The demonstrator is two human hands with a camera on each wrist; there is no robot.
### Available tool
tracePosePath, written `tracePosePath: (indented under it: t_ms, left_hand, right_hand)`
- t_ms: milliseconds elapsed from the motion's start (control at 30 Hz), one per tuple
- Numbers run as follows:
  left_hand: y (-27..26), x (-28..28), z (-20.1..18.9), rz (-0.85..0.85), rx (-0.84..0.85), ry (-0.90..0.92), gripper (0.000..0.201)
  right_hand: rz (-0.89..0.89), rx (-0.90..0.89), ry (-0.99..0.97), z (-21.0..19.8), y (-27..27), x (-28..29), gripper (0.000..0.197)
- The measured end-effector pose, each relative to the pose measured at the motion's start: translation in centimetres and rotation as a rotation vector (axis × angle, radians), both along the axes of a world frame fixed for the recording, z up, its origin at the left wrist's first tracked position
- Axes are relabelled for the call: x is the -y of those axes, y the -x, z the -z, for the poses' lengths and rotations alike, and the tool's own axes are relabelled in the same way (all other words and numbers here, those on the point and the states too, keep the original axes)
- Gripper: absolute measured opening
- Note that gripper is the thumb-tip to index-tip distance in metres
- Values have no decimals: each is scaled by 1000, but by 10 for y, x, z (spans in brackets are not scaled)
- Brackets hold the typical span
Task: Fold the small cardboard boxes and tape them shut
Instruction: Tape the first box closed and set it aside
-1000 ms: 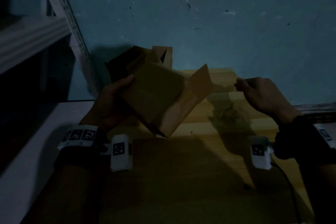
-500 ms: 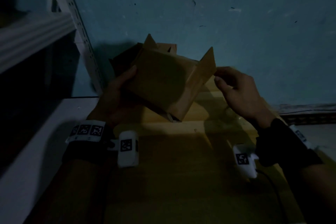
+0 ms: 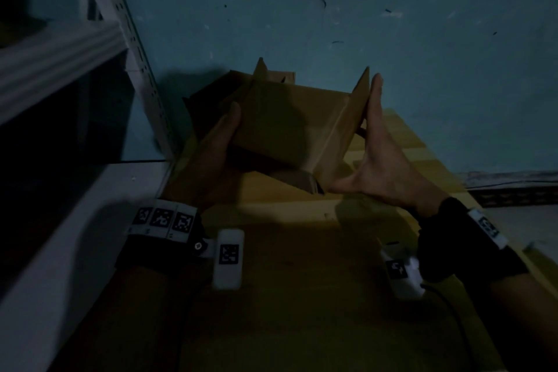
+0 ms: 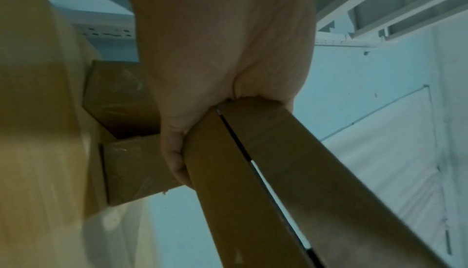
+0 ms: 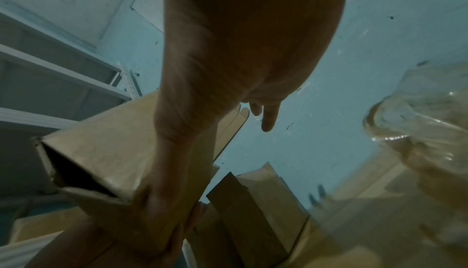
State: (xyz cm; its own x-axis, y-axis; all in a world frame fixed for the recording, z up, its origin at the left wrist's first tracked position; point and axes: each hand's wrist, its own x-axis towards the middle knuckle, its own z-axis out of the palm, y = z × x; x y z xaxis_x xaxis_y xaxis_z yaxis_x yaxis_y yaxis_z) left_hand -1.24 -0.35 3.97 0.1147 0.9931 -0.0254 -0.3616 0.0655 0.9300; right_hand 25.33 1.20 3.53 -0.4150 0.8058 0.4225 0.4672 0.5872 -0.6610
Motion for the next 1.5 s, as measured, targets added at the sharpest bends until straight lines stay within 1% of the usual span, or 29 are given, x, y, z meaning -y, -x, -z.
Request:
tracePosePath:
  t_ms: [67, 167, 267, 367, 400, 433, 467, 500, 533, 567, 633, 733, 800, 900, 933, 1033, 1067, 1100, 1167, 1200, 1333, 1400, 1467, 1500]
  left_hand:
    - [2, -2, 2, -45, 6, -10, 67]
    - [0, -3, 3, -57, -30, -54, 65]
    - [-2, -4, 4, -76, -111, -89, 69]
    - [-4, -3, 4, -31, -54, -60, 66]
    - [-3, -3, 4, -9, -28, -59, 72]
    - [-2, -3, 5, 16, -9, -57, 84]
    - [-2, -2, 5, 33, -10, -58, 96]
    - [-2, -1, 5, 47, -19, -69, 104]
    - [-2, 0, 5, 63, -31, -85, 103]
    - [-2, 1, 4, 79, -35, -102, 94]
    - [-4, 3, 2, 58, -28, -119, 74]
    - [-3, 2, 3, 34, -44, -144, 64]
    - [-3, 2, 4, 41, -59, -149, 61]
    - [-3, 3, 3, 27, -100, -151, 69]
    - [-2, 3, 3, 24, -137, -164, 69]
    - [0, 3, 3, -26, -309, -221, 61]
    - [2, 4, 3, -36, -344, -233, 62]
    - [2, 4, 2, -35, -357, -243, 67]
    - [1, 5, 2, -23, -344, -238, 83]
    - [0, 6, 1, -16, -333, -238, 87]
    - [4, 4, 2, 17, -365, -233, 85]
    - [6, 2, 4, 44, -349, -213, 83]
    - [7, 3, 3, 26, -320, -185, 77]
    - [6, 3, 3, 29, -311, -180, 78]
  right_hand:
    - [-23, 36, -37, 1, -1, -2, 175]
    - [-36, 56, -73, 3, -1, -3, 178]
    - [4, 61, -83, 3, 0, -2, 175]
    - [17, 23, -67, 2, -1, -1, 165]
    - [22, -3, -49, 2, -1, -1, 161]
    - [26, -30, -27, 1, -2, 0, 156]
    - [27, -53, -10, 1, -2, 0, 151]
    - [26, -72, -2, 0, -3, 1, 146]
    - [25, -89, 0, -1, -4, 1, 140]
    - [22, -108, 0, -1, -4, 2, 136]
    - [12, -148, 1, -2, -5, 3, 129]
    - [8, -164, 1, -1, -5, 3, 124]
    - [3, -150, -1, 0, -5, 3, 128]
    - [-4, -111, -20, 0, -3, 3, 137]
    - [-1, -103, -30, 0, -3, 4, 138]
    - [22, -89, -72, -1, -2, 4, 137]
    - [29, -88, -83, -1, -2, 4, 136]
    - [34, -89, -87, -1, -3, 4, 136]
    - [37, -92, -81, 0, -4, 4, 136]
    - [39, -94, -75, 0, -4, 4, 137]
    - [36, -113, -67, 1, -3, 5, 139]
    - [35, -123, -71, 1, -3, 6, 139]
    - [45, -125, -74, 0, -2, 6, 138]
    - [53, -125, -74, 0, -1, 7, 138]
